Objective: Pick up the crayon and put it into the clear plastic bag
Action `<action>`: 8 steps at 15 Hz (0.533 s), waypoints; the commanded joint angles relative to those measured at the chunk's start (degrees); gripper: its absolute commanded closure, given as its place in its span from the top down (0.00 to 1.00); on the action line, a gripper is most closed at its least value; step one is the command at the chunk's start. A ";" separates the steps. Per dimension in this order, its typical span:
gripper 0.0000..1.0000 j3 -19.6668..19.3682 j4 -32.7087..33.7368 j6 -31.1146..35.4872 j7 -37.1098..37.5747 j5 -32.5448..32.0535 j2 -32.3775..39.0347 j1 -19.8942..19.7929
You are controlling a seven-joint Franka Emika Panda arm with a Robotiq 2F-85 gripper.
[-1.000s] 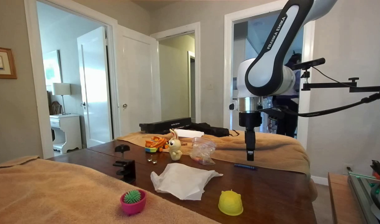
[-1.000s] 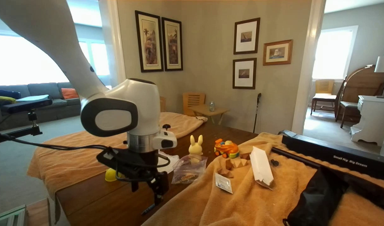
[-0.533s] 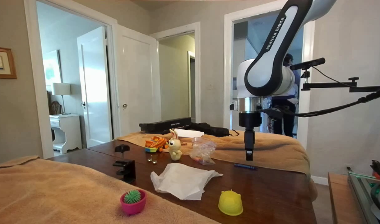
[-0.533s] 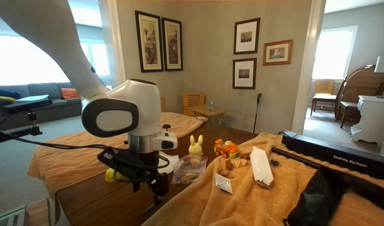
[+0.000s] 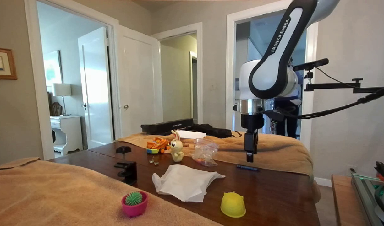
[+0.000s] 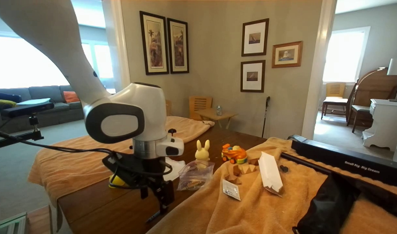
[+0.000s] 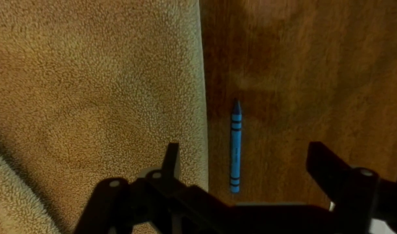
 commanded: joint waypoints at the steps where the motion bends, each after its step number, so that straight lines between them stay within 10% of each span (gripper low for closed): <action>1: 1.00 0.91 0.16 1.89 3.48 -2.48 2.18 -0.20; 8: 1.00 -0.07 0.03 8.43 5.62 -8.98 5.97 -0.38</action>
